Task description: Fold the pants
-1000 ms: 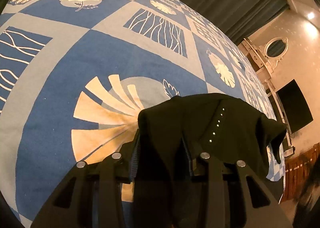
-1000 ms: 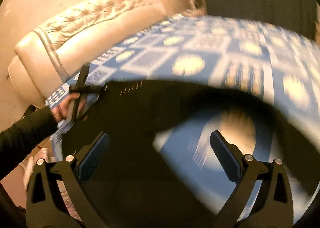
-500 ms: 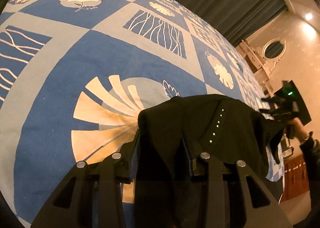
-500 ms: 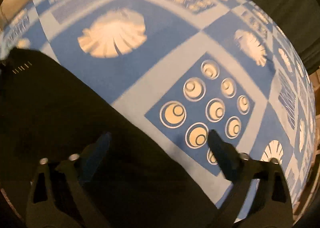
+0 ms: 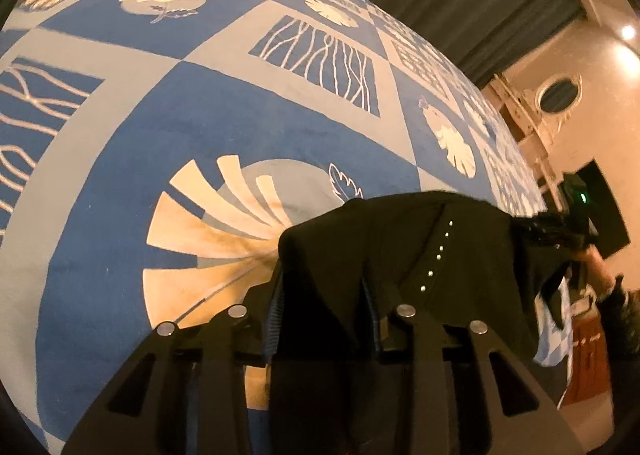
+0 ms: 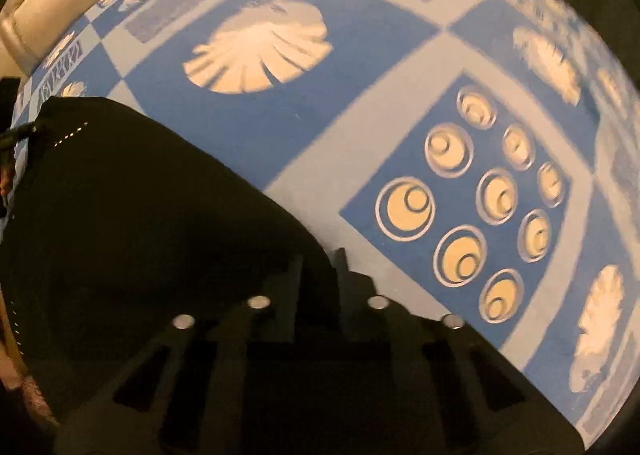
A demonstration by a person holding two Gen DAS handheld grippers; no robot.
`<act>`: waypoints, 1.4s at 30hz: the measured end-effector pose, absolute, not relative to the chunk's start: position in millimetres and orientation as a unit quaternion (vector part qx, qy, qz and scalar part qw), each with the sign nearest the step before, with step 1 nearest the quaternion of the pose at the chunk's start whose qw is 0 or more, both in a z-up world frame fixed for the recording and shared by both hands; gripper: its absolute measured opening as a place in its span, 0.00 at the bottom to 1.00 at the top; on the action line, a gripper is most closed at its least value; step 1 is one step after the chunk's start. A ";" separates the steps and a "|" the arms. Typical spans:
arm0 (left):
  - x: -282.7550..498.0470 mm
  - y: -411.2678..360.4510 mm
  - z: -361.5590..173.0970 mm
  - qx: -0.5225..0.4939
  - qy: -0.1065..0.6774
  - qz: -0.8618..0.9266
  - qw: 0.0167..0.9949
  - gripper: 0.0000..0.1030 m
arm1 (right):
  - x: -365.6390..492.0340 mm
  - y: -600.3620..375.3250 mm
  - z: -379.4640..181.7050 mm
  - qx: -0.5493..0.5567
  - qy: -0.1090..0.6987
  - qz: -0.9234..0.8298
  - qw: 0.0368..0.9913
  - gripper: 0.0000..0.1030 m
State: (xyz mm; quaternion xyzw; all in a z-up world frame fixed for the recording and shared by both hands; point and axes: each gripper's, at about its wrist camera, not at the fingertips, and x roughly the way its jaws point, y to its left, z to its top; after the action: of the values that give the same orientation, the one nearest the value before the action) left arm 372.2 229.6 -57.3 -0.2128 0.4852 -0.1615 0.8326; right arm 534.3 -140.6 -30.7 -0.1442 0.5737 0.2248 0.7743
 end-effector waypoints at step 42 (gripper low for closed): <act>62.9 262.9 -23.2 -0.388 0.394 -0.137 0.822 0.56 | 63.8 -190.6 -11.3 0.215 0.413 0.179 0.867 0.76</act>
State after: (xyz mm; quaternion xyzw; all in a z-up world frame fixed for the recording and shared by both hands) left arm 62.9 262.9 -23.2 -0.3875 0.3942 -0.1369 0.8220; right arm 63.8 -190.6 -11.3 0.2149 0.4132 0.1790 0.8666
